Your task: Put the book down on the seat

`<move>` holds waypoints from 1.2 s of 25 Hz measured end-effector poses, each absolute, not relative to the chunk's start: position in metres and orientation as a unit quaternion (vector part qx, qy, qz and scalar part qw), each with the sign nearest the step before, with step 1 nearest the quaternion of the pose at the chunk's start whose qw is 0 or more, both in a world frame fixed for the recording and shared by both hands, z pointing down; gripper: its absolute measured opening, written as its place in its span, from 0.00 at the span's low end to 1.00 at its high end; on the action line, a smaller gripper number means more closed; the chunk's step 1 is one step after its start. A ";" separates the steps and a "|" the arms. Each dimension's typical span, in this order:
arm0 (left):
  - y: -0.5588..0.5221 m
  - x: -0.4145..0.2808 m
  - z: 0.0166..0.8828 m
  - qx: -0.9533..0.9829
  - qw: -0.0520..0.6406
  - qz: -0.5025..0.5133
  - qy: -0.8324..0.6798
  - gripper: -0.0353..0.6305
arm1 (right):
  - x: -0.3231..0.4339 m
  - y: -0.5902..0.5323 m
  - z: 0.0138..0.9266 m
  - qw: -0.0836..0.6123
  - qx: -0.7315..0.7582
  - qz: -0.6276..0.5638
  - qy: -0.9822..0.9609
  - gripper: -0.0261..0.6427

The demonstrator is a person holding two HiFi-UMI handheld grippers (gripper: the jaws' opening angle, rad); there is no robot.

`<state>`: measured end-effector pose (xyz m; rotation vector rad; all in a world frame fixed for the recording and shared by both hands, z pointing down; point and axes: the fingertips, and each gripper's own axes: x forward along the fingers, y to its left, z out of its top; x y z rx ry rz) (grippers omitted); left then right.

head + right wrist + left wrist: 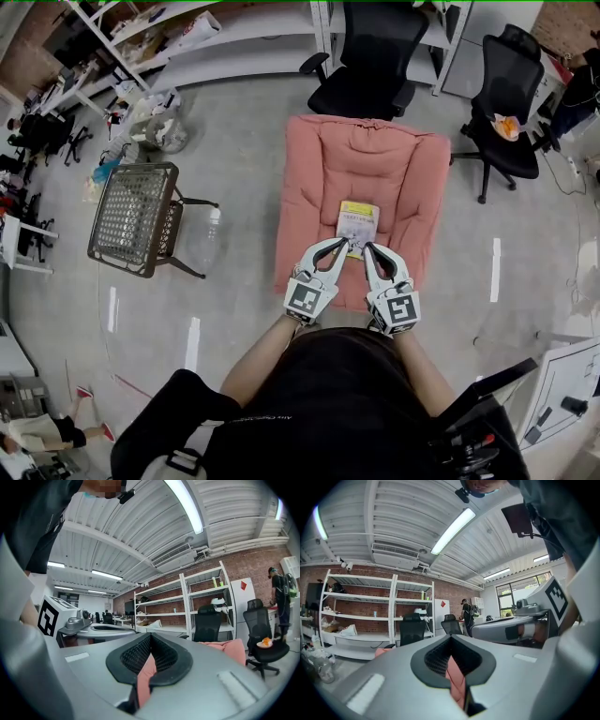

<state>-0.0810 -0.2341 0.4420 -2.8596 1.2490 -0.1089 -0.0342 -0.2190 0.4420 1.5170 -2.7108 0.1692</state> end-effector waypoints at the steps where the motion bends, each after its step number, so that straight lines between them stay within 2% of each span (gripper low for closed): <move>1: -0.234 -0.081 0.442 -0.916 0.009 -0.036 0.399 0.05 | -0.035 -0.219 0.442 0.016 0.487 0.055 -0.872 0.06; 30: -0.236 -0.084 0.447 -0.914 -0.002 -0.038 0.404 0.05 | -0.032 -0.217 0.450 0.037 0.499 0.065 -0.863 0.05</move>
